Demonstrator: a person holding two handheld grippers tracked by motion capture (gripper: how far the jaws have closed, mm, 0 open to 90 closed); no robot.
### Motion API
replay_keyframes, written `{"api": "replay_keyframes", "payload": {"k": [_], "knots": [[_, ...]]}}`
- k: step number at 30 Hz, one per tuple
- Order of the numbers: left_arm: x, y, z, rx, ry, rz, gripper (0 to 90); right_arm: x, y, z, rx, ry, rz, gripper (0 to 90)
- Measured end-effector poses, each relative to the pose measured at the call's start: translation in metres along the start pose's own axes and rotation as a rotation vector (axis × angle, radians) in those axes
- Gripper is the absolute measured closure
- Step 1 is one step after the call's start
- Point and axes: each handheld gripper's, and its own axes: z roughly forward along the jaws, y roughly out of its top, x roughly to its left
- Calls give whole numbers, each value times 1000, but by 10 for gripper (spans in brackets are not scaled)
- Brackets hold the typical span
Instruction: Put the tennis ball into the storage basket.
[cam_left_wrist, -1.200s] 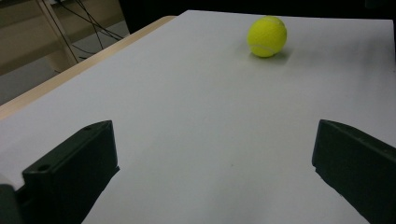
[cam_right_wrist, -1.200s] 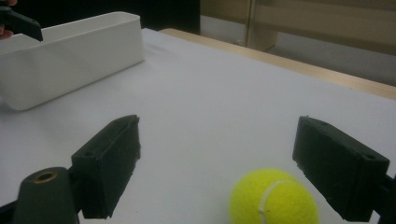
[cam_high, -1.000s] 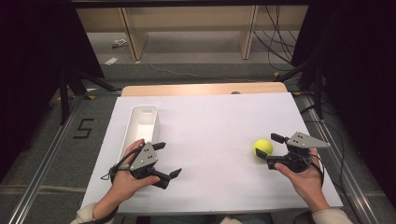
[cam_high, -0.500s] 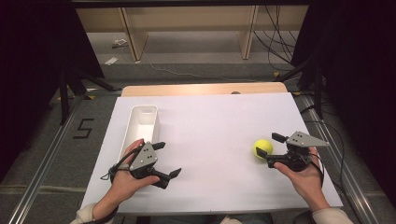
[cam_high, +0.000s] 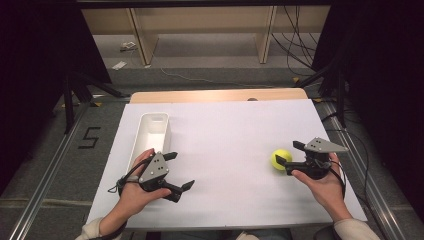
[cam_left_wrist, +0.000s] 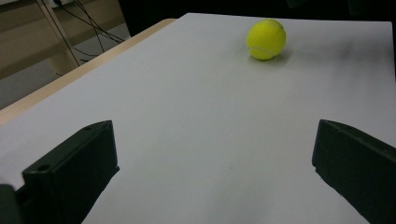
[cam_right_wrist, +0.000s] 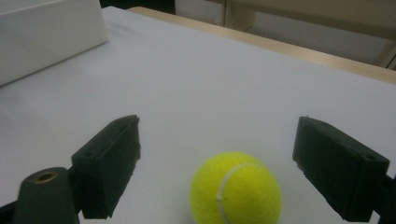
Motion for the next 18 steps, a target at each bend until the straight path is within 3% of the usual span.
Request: {"api": "replay_keyframes", "payload": {"k": [18], "knots": [[0,0,0,-3,-2,-1,0,-14,-8,24,99,-13,29,157]]}}
